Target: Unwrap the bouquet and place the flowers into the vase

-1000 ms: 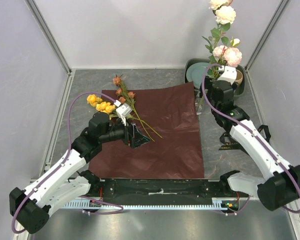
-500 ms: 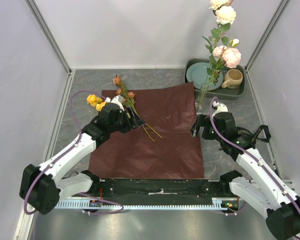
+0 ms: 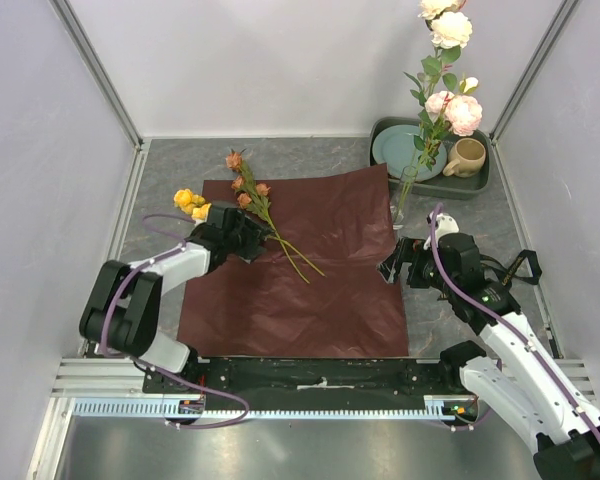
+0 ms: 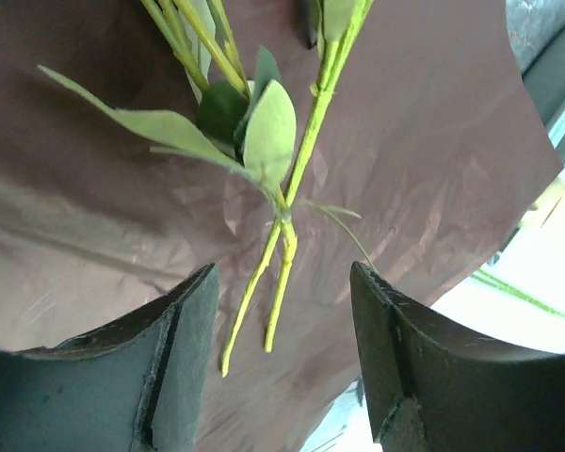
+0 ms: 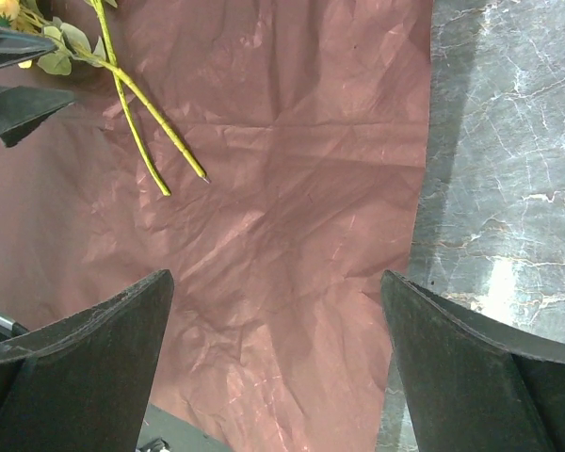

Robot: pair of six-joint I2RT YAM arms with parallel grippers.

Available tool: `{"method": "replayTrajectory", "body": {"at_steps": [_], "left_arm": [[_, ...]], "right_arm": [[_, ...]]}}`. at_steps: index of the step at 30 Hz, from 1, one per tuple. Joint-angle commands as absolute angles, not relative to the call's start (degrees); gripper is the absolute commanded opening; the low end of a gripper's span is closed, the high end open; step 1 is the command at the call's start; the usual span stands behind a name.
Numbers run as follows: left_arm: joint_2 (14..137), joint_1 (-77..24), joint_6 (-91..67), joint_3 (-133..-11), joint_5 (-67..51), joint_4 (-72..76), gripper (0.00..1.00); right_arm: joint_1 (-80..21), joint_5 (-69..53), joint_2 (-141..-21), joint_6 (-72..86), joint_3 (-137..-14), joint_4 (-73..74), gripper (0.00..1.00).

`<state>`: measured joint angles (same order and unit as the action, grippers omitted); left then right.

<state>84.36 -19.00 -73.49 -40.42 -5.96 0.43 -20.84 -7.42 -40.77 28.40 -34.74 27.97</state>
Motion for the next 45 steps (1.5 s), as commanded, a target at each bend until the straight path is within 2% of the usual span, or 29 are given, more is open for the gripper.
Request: {"method": "replayTrajectory", "body": {"at_steps": [1,8,11,15,20,22,26,31,38,45], "left_arm": [[90.25,-18.37,-83.83,-43.68,-5.72,7.47,0.65],[97.2,-17.93,-94.03,-42.62,-1.41,14.59,0.61],[98.09,-17.84,-94.31,-42.37,-0.18,14.76,0.54],[97.21,-17.93,-93.17,-41.14,3.77,15.64,0.53],[97.21,-17.93,-92.11,-40.08,4.39,17.48,0.41],[97.29,-17.84,-92.11,-39.82,4.75,17.84,0.4],[97.47,-17.93,-91.32,-39.55,3.78,19.42,0.28],[93.96,-17.93,-87.73,-39.46,3.69,19.34,0.18],[84.56,-17.75,-82.53,-37.18,3.52,19.34,0.13],[74.19,-17.67,-74.02,-35.16,-6.39,20.04,0.08]], "right_arm": [[-20.83,-8.0,-40.34,28.83,-37.53,27.95,0.98],[-20.83,-7.82,-40.96,27.42,-38.85,28.74,0.98],[-20.92,-7.91,-40.61,27.42,-39.02,29.0,0.98],[-20.92,-7.73,-40.78,27.51,-39.02,29.0,0.98],[-20.74,-8.0,-41.92,27.42,-39.37,28.83,0.98],[-20.92,-8.09,-42.27,27.33,-39.72,28.92,0.98],[-20.74,-7.74,-42.01,27.6,-40.08,28.83,0.98],[-20.83,-7.73,-42.19,27.69,-40.17,29.0,0.98],[-20.74,-7.12,-43.41,27.42,-40.96,29.09,0.98],[-20.74,-3.34,-44.65,28.91,-42.1,29.88,0.98]]}}
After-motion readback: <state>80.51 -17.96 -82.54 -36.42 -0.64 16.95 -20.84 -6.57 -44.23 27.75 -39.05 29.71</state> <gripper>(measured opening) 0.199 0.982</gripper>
